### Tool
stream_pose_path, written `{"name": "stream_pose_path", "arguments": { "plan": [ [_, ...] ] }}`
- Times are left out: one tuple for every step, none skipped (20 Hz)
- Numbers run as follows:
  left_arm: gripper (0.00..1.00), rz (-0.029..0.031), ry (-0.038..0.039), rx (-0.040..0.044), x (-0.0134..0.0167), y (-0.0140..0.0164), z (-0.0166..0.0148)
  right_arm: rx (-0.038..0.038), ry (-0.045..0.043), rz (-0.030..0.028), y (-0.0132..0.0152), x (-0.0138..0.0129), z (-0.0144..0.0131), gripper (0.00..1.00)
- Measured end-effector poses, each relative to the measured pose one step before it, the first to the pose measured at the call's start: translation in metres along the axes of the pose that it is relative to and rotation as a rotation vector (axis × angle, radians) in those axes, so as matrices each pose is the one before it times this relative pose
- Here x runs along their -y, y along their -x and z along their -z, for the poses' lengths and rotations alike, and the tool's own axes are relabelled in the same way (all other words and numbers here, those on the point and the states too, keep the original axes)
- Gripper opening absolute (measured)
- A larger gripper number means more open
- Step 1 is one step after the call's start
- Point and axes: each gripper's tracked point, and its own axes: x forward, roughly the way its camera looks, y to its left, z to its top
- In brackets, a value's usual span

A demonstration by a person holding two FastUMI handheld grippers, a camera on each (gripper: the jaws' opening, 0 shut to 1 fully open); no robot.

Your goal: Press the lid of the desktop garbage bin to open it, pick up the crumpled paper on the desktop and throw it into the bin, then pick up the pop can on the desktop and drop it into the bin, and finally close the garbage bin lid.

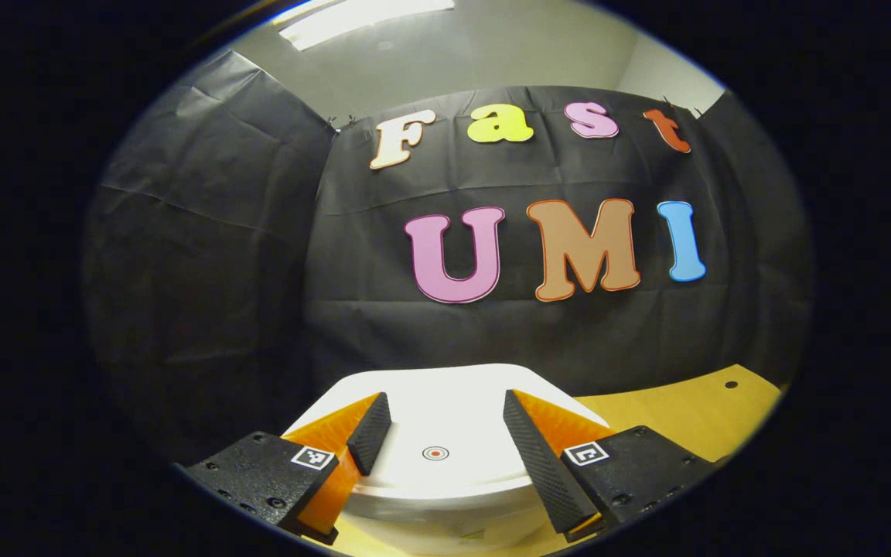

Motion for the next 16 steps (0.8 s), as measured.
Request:
{"name": "stream_pose_path", "arguments": {
  "plan": [
    [0.93, -0.00031, 0.00384, -0.00828, -0.00027, 0.00067, 0.00354, -0.00540, 0.00632, -0.00377, -0.00053, -0.00276, 0.00129, 0.94],
    [0.93, -0.00058, 0.01321, -0.00439, 0.00060, 0.00214, 0.00183, -0.00296, 0.01160, -0.00132, 0.00005, -0.00137, 0.00105, 0.96],
    [0.93, -0.00054, -0.00500, 0.02004, 0.00127, 0.00170, -0.00446, 0.00227, 0.01244, 0.00186, -0.00021, 0.00022, -0.00107, 0.96],
    [0.94, -0.00078, -0.00664, 0.00591, -0.00024, -0.00244, -0.00133, 0.00219, 0.01014, -0.00387, -0.00028, -0.00105, -0.00099, 0.96],
    [0.92, -0.00046, 0.01265, -0.00111, -0.00136, -0.00008, 0.00149, 0.00080, 0.00495, -0.00698, 0.00061, -0.00179, -0.00060, 0.94],
    [0.93, 0.00608, -0.00929, 0.01869, 0.00178, 0.00185, -0.00324, 0.00092, -0.00128, -0.00457, -0.00023, -0.00113, -0.00243, 0.96],
    [0.93, 0.01553, -0.03070, 0.02210, 0.00292, 0.00045, -0.00572, 0.00223, -0.00532, -0.00809, -0.00008, -0.00017, -0.00093, 0.94],
    [0.92, 0.00700, -0.03176, 0.00231, 0.00185, 0.00118, 0.00014, 0.00294, -0.00749, -0.00799, 0.00042, -0.00161, -0.00294, 0.96],
    [0.91, -0.01417, -0.03494, -0.00792, -0.00283, 0.00363, 0.00041, 0.00585, -0.00753, -0.00511, -0.00013, -0.00110, -0.00151, 0.96],
    [0.90, 0.00020, -0.03126, -0.00118, -0.00223, 0.00352, -0.00402, 0.00746, -0.00562, -0.00180, 0.00097, -0.00058, -0.00328, 0.96],
    [0.90, 0.01811, -0.01344, 0.01032, 0.00483, 0.00525, -0.00697, 0.00863, -0.00374, 0.00031, -0.00085, -0.00043, -0.00296, 0.96],
    [0.90, 0.01184, -0.00008, 0.01251, 0.00380, 0.00376, -0.00830, 0.00549, -0.00328, -0.00024, -0.00003, -0.00071, -0.00240, 0.96],
    [0.90, 0.01042, 0.01583, 0.00990, 0.00170, 0.00380, -0.00712, 0.00625, -0.00266, 0.00004, 0.00008, -0.00062, -0.00118, 0.96],
    [0.90, 0.01424, 0.02923, -0.00225, 0.00323, 0.00516, -0.00477, 0.01074, -0.00054, -0.00145, 0.00075, -0.00193, -0.00326, 0.96],
    [0.90, 0.01535, 0.03820, -0.00971, 0.00462, 0.00601, -0.00347, 0.01182, -0.00089, -0.00082, 0.00069, -0.00162, -0.00358, 0.94],
    [0.90, 0.00874, 0.04146, -0.00771, 0.00302, 0.00682, -0.00290, 0.01151, -0.00365, -0.00285, 0.00033, -0.00294, -0.00382, 0.94]
  ]
}}
